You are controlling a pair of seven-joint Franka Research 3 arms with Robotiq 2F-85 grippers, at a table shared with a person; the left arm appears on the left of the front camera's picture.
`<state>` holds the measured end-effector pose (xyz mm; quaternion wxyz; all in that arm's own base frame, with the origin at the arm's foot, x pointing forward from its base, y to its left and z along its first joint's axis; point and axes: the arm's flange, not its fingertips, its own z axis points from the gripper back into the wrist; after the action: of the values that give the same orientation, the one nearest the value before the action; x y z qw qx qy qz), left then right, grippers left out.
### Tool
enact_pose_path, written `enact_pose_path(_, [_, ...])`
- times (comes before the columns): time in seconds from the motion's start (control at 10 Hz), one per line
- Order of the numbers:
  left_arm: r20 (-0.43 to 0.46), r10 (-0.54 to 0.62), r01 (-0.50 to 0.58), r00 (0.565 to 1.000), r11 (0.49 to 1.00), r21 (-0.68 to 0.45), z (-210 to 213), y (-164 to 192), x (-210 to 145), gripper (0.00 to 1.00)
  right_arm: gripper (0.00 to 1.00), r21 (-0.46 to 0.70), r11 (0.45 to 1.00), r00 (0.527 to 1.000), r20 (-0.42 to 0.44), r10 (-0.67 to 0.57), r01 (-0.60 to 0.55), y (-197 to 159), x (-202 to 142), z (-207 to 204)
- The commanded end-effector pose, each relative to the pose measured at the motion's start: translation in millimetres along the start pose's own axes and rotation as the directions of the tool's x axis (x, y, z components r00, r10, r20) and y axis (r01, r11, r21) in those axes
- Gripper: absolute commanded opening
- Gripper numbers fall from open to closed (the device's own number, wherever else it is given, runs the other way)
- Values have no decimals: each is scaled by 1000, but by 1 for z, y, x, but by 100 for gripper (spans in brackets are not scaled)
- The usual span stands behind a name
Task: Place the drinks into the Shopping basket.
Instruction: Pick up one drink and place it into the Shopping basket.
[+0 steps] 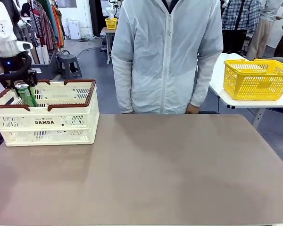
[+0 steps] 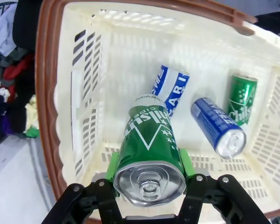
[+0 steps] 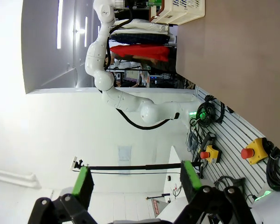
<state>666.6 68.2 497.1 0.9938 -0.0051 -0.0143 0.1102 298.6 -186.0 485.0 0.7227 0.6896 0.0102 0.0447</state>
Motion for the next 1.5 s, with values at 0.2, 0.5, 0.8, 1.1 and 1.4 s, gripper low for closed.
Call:
enact_pose_path(0.2, [0,32,-32,999,999,37,-21,6,25,0,100,-8,1000,1000,-14,-18,18,6,0,4])
enact_pose_path(0.5, [-63,28,-28,998,1000,3,-36,10,39,30,100,-8,1000,1000,-14,-18,18,6,0,4])
enact_pose_path(0.8, [-65,33,-34,997,999,-7,-36,12,42,100,100,-8,1000,1000,-14,-18,18,6,0,4])
enact_pose_path(1.1, [-43,27,-29,999,999,-38,-25,16,37,100,100,-8,1000,1000,-14,-18,18,6,0,4])
enact_pose_path(1.4, [-36,-79,72,996,983,-171,4,20,14,100,100,-8,1000,1000,-14,-18,18,6,0,4])
